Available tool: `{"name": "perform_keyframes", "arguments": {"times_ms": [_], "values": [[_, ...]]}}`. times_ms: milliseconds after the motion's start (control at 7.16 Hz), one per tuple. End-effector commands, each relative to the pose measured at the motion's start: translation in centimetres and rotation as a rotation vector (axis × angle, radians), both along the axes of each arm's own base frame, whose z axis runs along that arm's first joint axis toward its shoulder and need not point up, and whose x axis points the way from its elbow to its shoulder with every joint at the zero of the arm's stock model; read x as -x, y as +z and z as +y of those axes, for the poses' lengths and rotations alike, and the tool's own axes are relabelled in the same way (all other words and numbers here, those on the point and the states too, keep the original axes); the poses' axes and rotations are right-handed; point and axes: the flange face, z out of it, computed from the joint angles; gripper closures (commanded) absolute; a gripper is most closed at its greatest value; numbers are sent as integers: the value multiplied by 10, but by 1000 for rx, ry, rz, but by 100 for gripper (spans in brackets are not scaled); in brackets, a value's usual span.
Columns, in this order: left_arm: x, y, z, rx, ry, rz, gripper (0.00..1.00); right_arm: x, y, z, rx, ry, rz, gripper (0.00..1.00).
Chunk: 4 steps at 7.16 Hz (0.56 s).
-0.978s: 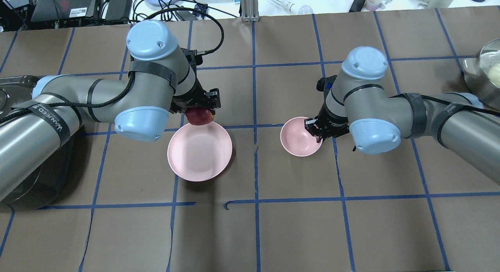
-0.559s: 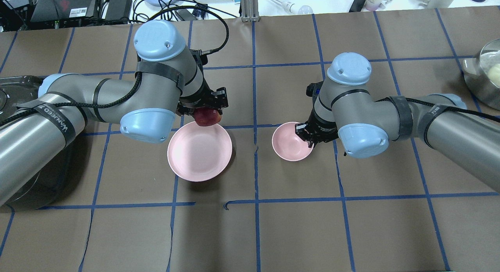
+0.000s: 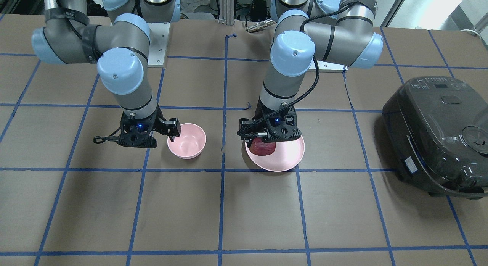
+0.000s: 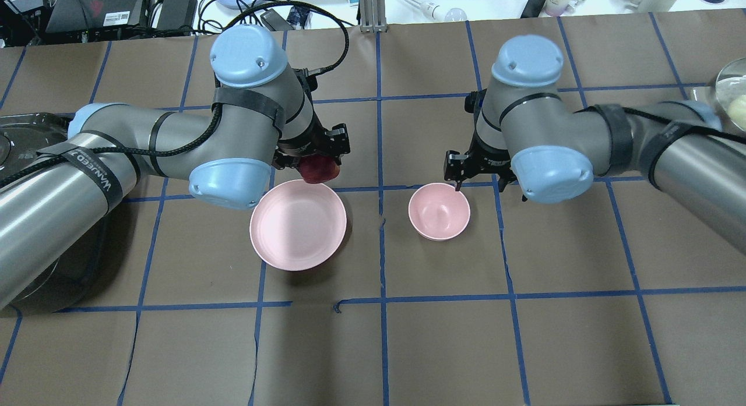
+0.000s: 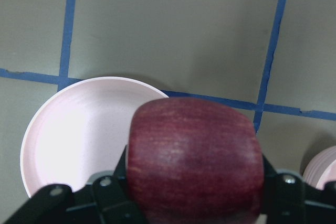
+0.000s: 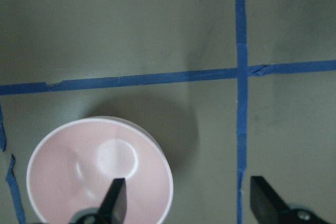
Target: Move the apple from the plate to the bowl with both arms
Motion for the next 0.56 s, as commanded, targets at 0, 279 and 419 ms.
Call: {"name": "perform_keyframes", "arguments": {"times_ms": [0, 279, 419], "values": [[33, -1, 13, -13, 43, 52, 100, 2, 153, -1, 35, -2, 11, 0], [93, -29, 23, -4, 61, 75, 100, 0, 231, -2, 101, 0, -4, 0], [121, -41, 31, -8, 71, 79, 100, -2, 225, -2, 91, 6, 2, 0]]}}
